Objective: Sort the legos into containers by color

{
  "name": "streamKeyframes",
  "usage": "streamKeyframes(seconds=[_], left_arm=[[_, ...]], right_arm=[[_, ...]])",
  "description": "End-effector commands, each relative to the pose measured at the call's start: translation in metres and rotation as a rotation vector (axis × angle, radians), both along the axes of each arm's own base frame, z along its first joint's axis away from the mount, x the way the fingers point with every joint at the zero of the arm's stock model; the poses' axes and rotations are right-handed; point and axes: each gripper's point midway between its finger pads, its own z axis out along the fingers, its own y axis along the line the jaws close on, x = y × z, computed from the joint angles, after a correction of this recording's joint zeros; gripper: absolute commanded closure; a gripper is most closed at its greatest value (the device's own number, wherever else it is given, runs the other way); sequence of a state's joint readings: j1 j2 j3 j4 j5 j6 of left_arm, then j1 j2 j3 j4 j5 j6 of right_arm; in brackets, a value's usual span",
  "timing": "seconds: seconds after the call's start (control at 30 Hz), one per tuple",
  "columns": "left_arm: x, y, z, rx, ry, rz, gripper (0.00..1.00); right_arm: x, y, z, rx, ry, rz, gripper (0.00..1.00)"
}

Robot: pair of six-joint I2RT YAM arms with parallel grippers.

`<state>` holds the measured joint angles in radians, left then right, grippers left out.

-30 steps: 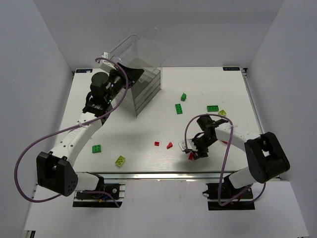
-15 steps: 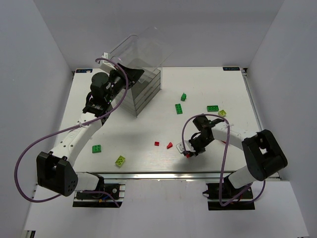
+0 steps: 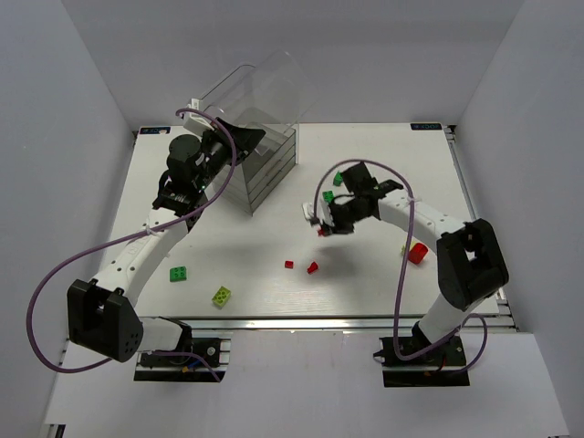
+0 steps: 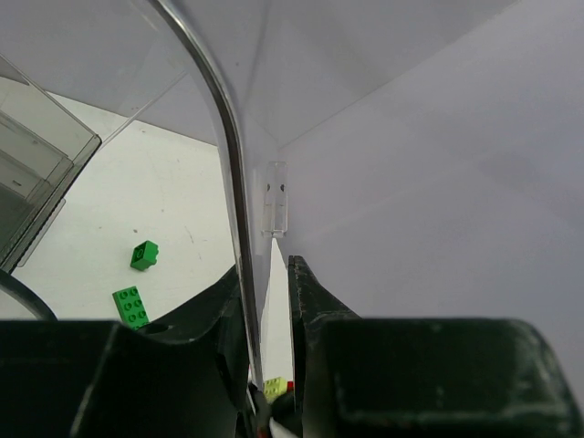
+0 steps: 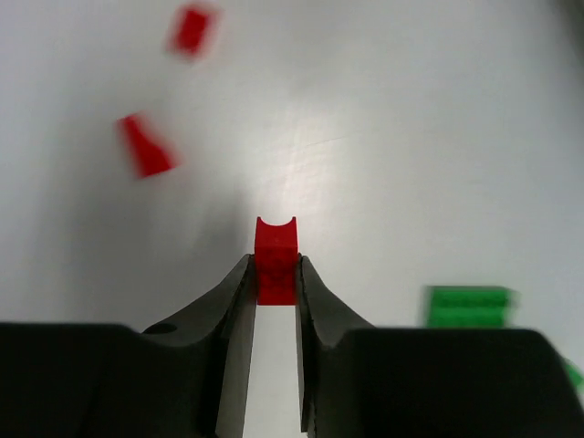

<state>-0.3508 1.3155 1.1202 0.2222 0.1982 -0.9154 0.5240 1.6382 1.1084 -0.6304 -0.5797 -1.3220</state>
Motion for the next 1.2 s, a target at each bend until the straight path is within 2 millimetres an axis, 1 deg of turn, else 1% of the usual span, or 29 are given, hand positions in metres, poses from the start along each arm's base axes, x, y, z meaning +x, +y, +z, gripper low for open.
streamKeyframes(seconds=[0.0, 0.03, 0.07, 0.1, 0.13, 0.17, 0.2, 0.23, 0.27, 0.33, 0.37, 0.4, 0.47, 0.5, 0.53, 0.57, 0.6, 0.63, 0.7, 0.73, 0.77, 0.87, 0.9, 0.93, 1.03, 1.07, 1.1, 1.13, 1.17], left_arm=[[-0.016, 0.006, 0.059, -0.056, -0.147, 0.001, 0.69], [-0.016, 0.006, 0.059, -0.055, -0.145, 0.001, 0.69], [-0.016, 0.006, 0.060, -0.056, -0.147, 0.001, 0.69], [-0.016, 0.006, 0.061, -0.057, -0.149, 0.001, 0.69], [-0.015, 0.006, 0.062, -0.058, -0.152, 0.001, 0.69], [-0.015, 0.006, 0.062, -0.059, -0.152, 0.002, 0.69], [-0.015, 0.006, 0.061, -0.063, -0.149, 0.000, 0.69], [-0.015, 0.006, 0.062, -0.067, -0.152, 0.000, 0.69], [-0.015, 0.006, 0.061, -0.068, -0.151, -0.001, 0.69], [-0.015, 0.006, 0.063, -0.072, -0.152, 0.002, 0.69], [-0.015, 0.006, 0.063, -0.072, -0.152, 0.002, 0.69], [-0.015, 0.007, 0.068, -0.076, -0.159, 0.005, 0.69], [-0.015, 0.007, 0.070, -0.078, -0.160, 0.008, 0.69], [-0.015, 0.007, 0.074, -0.079, -0.168, 0.008, 0.69], [-0.014, 0.007, 0.075, -0.082, -0.168, 0.011, 0.69], [-0.014, 0.007, 0.076, -0.081, -0.171, 0.011, 0.69], [-0.013, 0.008, 0.077, -0.083, -0.171, 0.014, 0.69], [-0.013, 0.008, 0.080, -0.087, -0.176, 0.013, 0.69], [-0.012, 0.008, 0.082, -0.093, -0.179, 0.017, 0.69], [-0.013, 0.008, 0.084, -0.100, -0.184, 0.018, 0.69], [-0.012, 0.008, 0.083, -0.101, -0.180, 0.020, 0.69], [-0.011, 0.008, 0.084, -0.107, -0.182, 0.021, 0.69], [-0.011, 0.008, 0.084, -0.109, -0.180, 0.020, 0.69], [-0.010, 0.008, 0.084, -0.110, -0.180, 0.019, 0.69], [-0.009, 0.006, 0.086, -0.112, -0.177, 0.014, 0.69], [-0.008, 0.006, 0.086, -0.110, -0.176, 0.012, 0.69], [-0.008, 0.005, 0.089, -0.111, -0.181, 0.009, 0.69], [-0.007, 0.005, 0.088, -0.108, -0.174, 0.011, 0.69], [-0.007, 0.005, 0.090, -0.107, -0.179, 0.013, 0.69]], right_arm=[[0.063, 0.042, 0.057, 0.175, -0.051, -0.224, 1.00], [0.078, 0.047, 0.065, 0.194, -0.079, -0.261, 1.00], [0.094, 0.056, 0.083, 0.237, -0.120, -0.286, 1.00], [0.114, 0.066, 0.091, 0.288, -0.166, -0.312, 1.00], [0.133, 0.076, 0.114, 0.357, -0.210, -0.359, 1.00], [0.142, 0.082, 0.121, 0.389, -0.223, -0.375, 1.00], [0.151, 0.088, 0.119, 0.414, -0.195, -0.425, 1.00], [0.158, 0.093, 0.121, 0.438, -0.193, -0.445, 1.00], [0.173, 0.107, 0.139, 0.520, -0.252, -0.452, 1.00], [0.185, 0.115, 0.146, 0.592, -0.234, -0.516, 1.00], [0.190, 0.119, 0.146, 0.620, -0.233, -0.533, 1.00], [0.197, 0.125, 0.161, 0.693, -0.280, -0.551, 1.00], [0.199, 0.134, 0.163, 0.753, -0.284, -0.562, 1.00], [0.201, 0.139, 0.173, 0.812, -0.332, -0.561, 1.00], [0.200, 0.143, 0.177, 0.833, -0.366, -0.545, 1.00], [0.202, 0.145, 0.174, 0.845, -0.384, -0.542, 1.00], [0.204, 0.146, 0.175, 0.860, -0.411, -0.548, 1.00], [0.203, 0.151, 0.183, 0.894, -0.447, -0.533, 1.00], [0.206, 0.153, 0.182, 0.908, -0.496, -0.525, 1.00], [0.205, 0.154, 0.187, 0.935, -0.528, -0.514, 1.00], [0.204, 0.156, 0.185, 0.941, -0.540, -0.510, 1.00], [0.204, 0.157, 0.187, 0.976, -0.593, -0.504, 1.00], [0.209, 0.153, 0.186, 0.977, -0.611, -0.519, 1.00], [0.209, 0.156, 0.187, 0.985, -0.618, -0.519, 1.00], [0.218, 0.161, 0.186, 0.996, -0.628, -0.546, 1.00], [0.224, 0.165, 0.190, 1.007, -0.635, -0.554, 1.00], [0.227, 0.169, 0.189, 1.002, -0.629, -0.568, 1.00], [0.231, 0.171, 0.187, 1.000, -0.621, -0.576, 1.00], [0.235, 0.176, 0.190, 1.009, -0.624, -0.577, 1.00]])
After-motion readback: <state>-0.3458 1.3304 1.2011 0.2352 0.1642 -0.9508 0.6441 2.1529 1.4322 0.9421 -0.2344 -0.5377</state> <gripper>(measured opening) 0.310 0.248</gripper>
